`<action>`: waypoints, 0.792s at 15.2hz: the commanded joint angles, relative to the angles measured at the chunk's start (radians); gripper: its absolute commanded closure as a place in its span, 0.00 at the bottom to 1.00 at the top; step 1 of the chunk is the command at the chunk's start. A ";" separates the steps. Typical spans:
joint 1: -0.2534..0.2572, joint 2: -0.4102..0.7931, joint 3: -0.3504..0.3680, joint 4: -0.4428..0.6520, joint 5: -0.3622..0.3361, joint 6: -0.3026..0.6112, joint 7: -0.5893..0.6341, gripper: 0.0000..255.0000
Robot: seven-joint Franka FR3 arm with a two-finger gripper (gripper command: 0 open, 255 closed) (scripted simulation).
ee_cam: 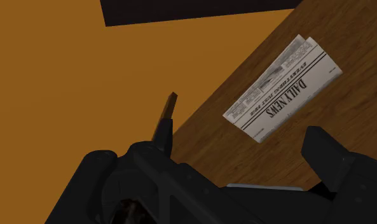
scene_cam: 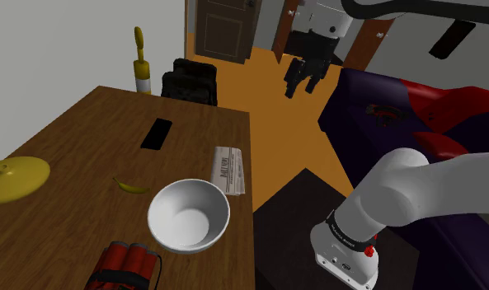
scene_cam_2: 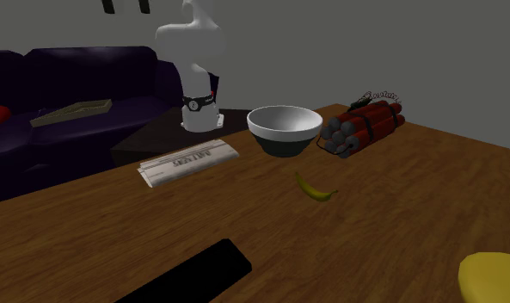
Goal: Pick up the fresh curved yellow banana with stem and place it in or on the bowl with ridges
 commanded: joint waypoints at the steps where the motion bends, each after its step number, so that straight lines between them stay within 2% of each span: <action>1: 0.000 0.000 0.000 0.000 0.000 0.000 0.000 0.00; 12: 0.112 0.316 0.110 0.048 0.052 0.256 -0.013 0.00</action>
